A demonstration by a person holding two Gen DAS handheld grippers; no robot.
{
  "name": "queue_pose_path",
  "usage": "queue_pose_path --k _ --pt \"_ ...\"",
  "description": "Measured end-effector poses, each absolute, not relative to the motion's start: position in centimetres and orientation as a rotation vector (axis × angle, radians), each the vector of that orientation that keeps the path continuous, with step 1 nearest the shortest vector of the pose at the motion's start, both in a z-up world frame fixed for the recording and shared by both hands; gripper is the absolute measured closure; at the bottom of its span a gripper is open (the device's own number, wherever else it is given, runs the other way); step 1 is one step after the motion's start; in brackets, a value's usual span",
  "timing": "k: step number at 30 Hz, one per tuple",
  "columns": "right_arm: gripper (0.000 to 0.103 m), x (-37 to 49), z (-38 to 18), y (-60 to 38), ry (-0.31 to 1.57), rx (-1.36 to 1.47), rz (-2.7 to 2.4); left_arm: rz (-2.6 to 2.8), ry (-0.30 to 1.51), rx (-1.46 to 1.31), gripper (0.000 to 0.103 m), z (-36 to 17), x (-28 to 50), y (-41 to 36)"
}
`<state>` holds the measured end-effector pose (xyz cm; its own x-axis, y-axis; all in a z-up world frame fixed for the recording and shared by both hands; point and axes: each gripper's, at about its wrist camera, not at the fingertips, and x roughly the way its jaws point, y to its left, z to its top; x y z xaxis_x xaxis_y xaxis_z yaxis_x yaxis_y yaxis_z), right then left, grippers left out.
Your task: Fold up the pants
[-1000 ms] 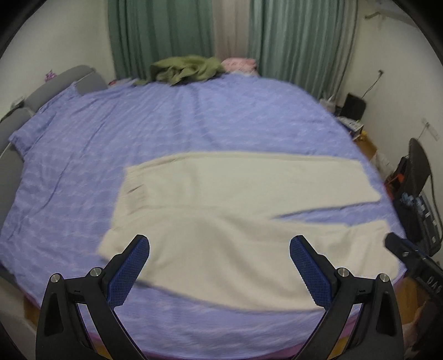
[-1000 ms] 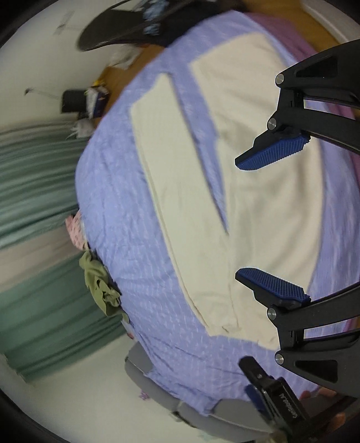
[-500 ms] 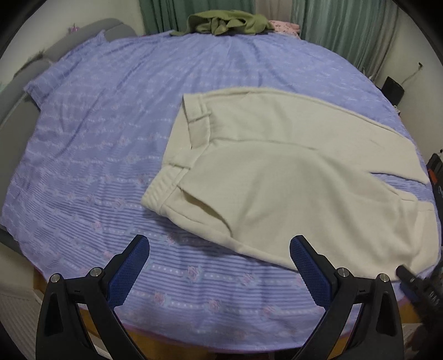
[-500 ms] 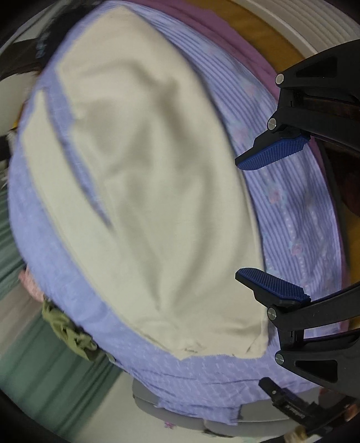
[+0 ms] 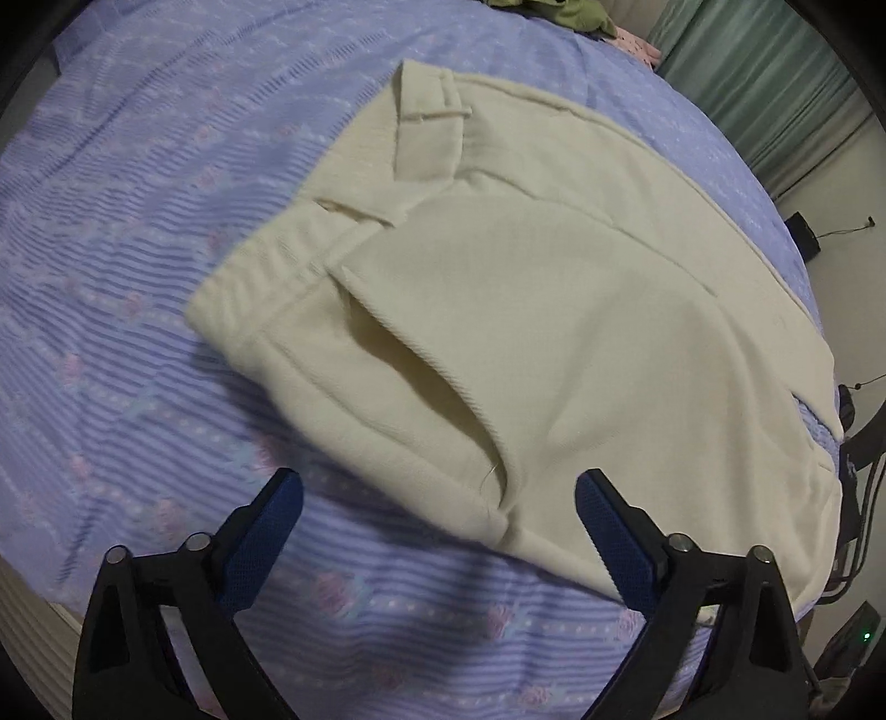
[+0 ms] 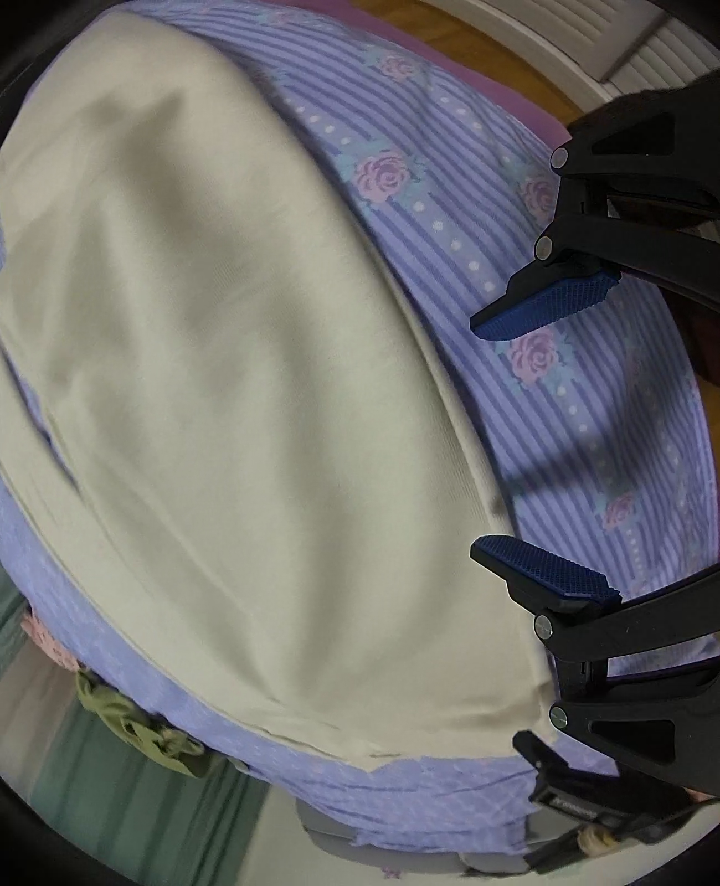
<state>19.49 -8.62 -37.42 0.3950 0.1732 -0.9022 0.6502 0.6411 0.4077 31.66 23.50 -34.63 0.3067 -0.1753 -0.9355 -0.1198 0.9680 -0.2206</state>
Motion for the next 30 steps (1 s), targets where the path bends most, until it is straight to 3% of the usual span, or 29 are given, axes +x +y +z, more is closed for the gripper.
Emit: queue_pose_path --k 6,8,9,11,13,14,23,30 --pt "0.03 20.9 -38.6 -9.5 1.127 0.855 -0.382 -0.068 1.299 -0.323 0.023 -36.9 32.6 23.2" --pt "0.033 21.5 -38.8 -9.8 1.123 0.844 -0.393 -0.065 1.304 -0.361 0.039 -37.2 32.8 23.3" --pt "0.043 21.7 -38.7 -9.9 1.123 0.833 -0.399 -0.075 1.306 -0.384 0.046 -37.2 32.8 23.4" --pt "0.061 22.4 -38.2 -10.2 1.131 0.79 -0.402 -0.1 1.306 -0.421 0.077 -36.7 32.7 23.3" --pt "0.082 22.9 -36.9 -10.6 1.123 0.738 -0.395 -0.108 1.294 -0.405 0.087 -35.7 32.5 22.9" --pt "0.085 22.8 -36.1 -11.1 1.11 0.719 -0.388 -0.11 1.28 -0.387 0.09 -34.8 32.3 22.7" --pt "0.091 23.3 -24.3 -12.3 0.967 0.536 -0.271 -0.089 1.153 -0.343 0.094 -26.7 30.4 21.7" --pt "0.092 27.7 -19.0 -13.1 0.852 0.49 -0.221 -0.086 1.037 -0.352 0.094 -21.5 33.5 21.4"
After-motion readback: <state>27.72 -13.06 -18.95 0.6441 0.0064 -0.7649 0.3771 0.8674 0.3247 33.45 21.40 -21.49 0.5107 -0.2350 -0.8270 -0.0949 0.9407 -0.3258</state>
